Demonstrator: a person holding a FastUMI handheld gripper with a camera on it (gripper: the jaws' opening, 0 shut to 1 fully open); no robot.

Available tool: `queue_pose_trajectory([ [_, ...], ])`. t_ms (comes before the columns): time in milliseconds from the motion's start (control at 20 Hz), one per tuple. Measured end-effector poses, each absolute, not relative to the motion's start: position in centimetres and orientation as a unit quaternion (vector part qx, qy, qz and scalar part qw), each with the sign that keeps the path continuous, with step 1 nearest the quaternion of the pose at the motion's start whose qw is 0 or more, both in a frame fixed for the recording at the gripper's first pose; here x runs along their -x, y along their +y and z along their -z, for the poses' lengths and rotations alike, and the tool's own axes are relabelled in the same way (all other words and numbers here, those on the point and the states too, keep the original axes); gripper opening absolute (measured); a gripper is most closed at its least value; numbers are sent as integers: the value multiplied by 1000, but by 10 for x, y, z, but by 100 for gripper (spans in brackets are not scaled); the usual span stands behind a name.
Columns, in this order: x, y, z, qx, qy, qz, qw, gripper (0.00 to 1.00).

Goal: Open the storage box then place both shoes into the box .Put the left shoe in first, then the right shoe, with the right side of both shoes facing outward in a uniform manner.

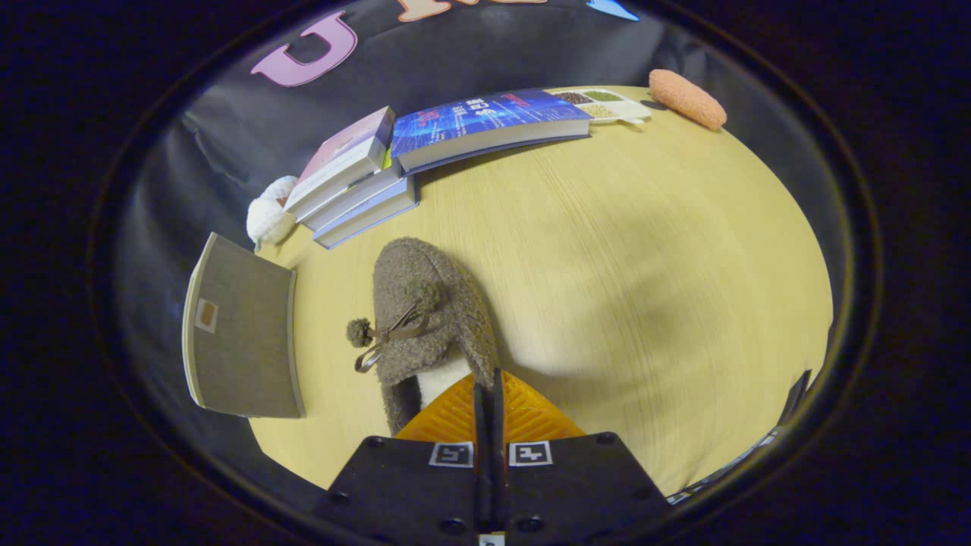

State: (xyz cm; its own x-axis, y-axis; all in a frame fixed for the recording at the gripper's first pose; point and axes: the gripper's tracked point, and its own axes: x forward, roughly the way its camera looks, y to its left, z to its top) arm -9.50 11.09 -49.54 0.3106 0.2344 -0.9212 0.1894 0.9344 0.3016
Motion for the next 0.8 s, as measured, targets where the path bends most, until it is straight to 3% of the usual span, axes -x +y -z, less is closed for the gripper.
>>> queue_pose_trajectory([
  [400, 81, 132, 463, -256, 573, -14, 778, 3],
  [800, 49, 162, 403, -286, 526, -24, 801, 3],
])
